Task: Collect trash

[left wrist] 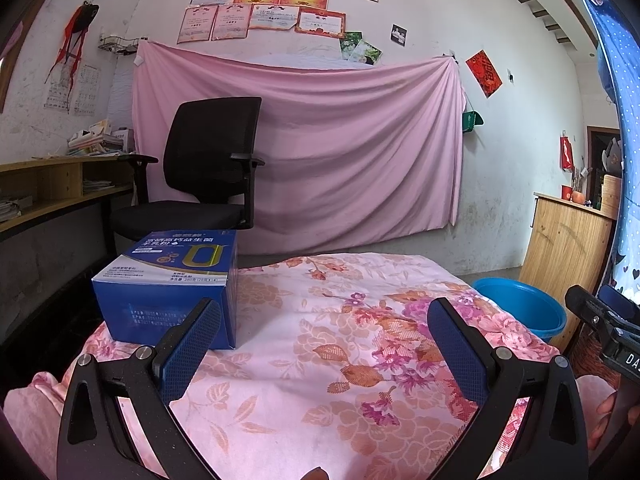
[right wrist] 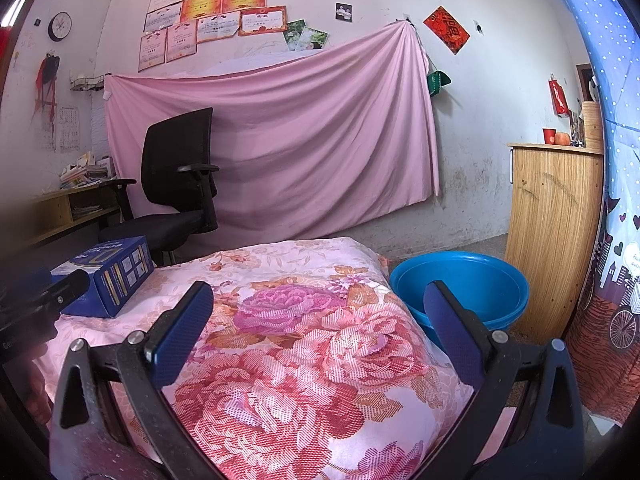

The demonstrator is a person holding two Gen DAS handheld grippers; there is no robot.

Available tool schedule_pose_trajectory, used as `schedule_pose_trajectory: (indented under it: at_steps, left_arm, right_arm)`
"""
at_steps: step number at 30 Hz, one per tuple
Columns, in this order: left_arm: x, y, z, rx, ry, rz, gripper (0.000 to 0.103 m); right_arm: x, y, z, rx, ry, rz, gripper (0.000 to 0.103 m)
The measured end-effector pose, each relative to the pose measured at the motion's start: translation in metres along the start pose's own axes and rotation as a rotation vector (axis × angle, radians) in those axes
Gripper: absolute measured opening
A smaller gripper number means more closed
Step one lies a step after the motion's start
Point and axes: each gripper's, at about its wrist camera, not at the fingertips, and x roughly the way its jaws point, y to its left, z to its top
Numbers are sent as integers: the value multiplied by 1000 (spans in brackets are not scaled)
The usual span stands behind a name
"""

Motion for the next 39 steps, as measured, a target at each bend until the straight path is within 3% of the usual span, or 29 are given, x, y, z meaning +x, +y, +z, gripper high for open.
schedule_pose_trajectory:
  at_steps: [23,31,39]
  left_arm:
    - [-2,1,0,-2,-5,0,101]
    - [-4,4,0,-9,-7,48,101]
    - [-1,6,-2,8,3,48,101]
  right_arm:
    - [0,-3,0,1,2,4,103]
    - [0,-4,0,0,3,6,103]
    - [-1,-4,0,-1,4,8,103]
